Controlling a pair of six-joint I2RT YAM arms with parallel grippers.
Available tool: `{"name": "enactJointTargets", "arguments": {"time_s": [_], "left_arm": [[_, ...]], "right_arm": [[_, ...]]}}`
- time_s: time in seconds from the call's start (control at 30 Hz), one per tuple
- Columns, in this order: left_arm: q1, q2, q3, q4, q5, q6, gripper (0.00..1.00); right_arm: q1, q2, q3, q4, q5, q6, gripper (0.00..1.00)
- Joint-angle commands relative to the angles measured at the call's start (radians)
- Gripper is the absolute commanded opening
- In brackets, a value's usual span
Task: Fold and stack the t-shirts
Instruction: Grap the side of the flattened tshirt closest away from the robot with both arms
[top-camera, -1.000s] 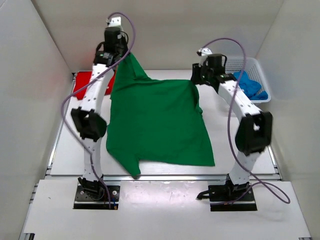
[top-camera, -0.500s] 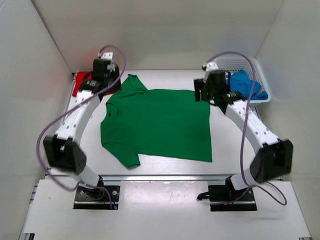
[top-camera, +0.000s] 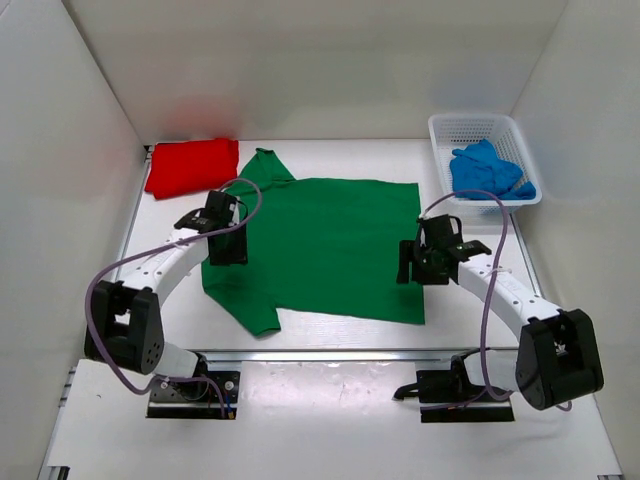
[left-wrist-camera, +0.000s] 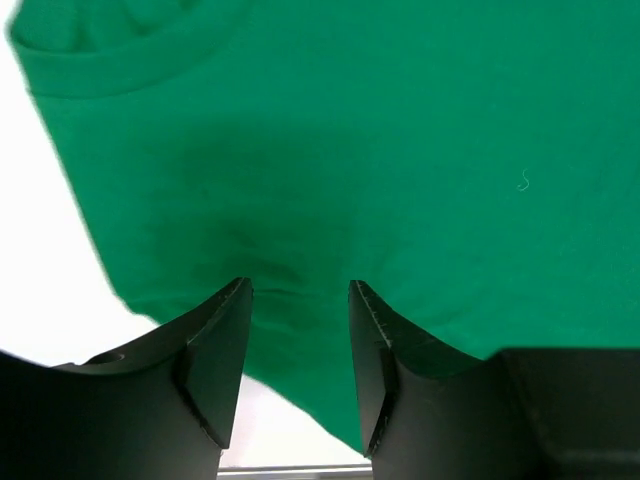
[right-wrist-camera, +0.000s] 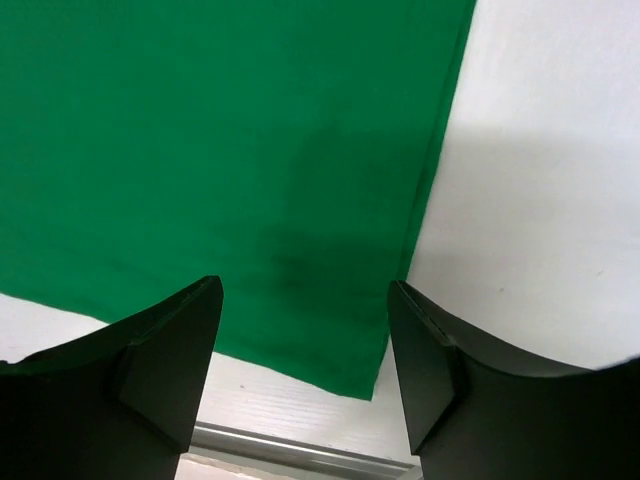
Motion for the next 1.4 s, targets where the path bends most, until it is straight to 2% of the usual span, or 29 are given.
{"name": "enactJointTargets", "arguments": {"time_s": [0.0,0.2,0.27,0.33,0.37,0.4,0.43,0.5,0.67,0.73,0.8,0.87,0.93,1.0,1.17,1.37], "left_arm": [[-0.02,0.037,-0.021,0.078,0.018,-0.027,0.54],[-0.045,0.158,-0.013,0.124,0.029,-0.041,0.51],[-0.04,0.189,-0.007,0.135,0.035,-0.046,0.51],[-0.04,0.216,0.005,0.156,0.038,-0.043,0.49],[-0.042,0.235,0.011,0.158,0.039,-0.043,0.47],[-0.042,0.256,0.023,0.153,0.039,-0.04,0.4],[-0.042,0.276,0.039,0.158,0.039,-0.035,0.33],[-0.036,0.314,0.068,0.159,0.045,-0.03,0.25],[-0.031,0.457,0.262,0.11,0.013,-0.003,0.19],[-0.023,0.5,0.414,0.063,0.013,0.019,0.17],[-0.031,0.508,0.502,0.003,0.025,0.026,0.19],[-0.026,0.461,0.527,-0.011,0.068,0.036,0.29],[-0.017,0.387,0.487,-0.016,0.108,0.034,0.38],[-0.007,0.255,0.399,0.003,0.14,0.028,0.41],[0.015,0.025,0.107,0.027,0.116,0.014,0.42],[-0.011,-0.112,-0.154,0.12,0.076,-0.069,0.41]], "right_arm": [[0.005,0.03,-0.054,0.022,-0.027,0.034,0.64],[-0.033,0.102,-0.081,0.072,-0.057,0.023,0.64],[-0.027,0.155,-0.071,0.07,-0.057,0.012,0.6],[-0.026,0.203,-0.051,0.067,-0.06,-0.003,0.22],[-0.026,0.22,-0.047,0.067,-0.062,-0.005,0.12],[-0.024,0.225,-0.035,0.065,-0.051,-0.011,0.0],[-0.033,0.229,-0.019,0.067,-0.045,-0.014,0.0],[-0.061,0.24,0.005,0.067,-0.045,-0.035,0.0],[-0.17,0.312,0.134,0.029,-0.02,-0.097,0.0],[-0.19,0.335,0.18,0.015,-0.017,-0.121,0.0],[-0.199,0.37,0.206,0.004,-0.007,-0.132,0.0],[-0.193,0.378,0.234,0.007,0.001,-0.134,0.0],[-0.188,0.396,0.237,0.012,-0.005,-0.131,0.0],[-0.185,0.393,0.232,0.01,-0.005,-0.125,0.0],[-0.173,0.378,0.206,0.021,-0.011,-0.115,0.01],[-0.17,0.35,0.197,0.022,-0.022,-0.12,0.0]]}}
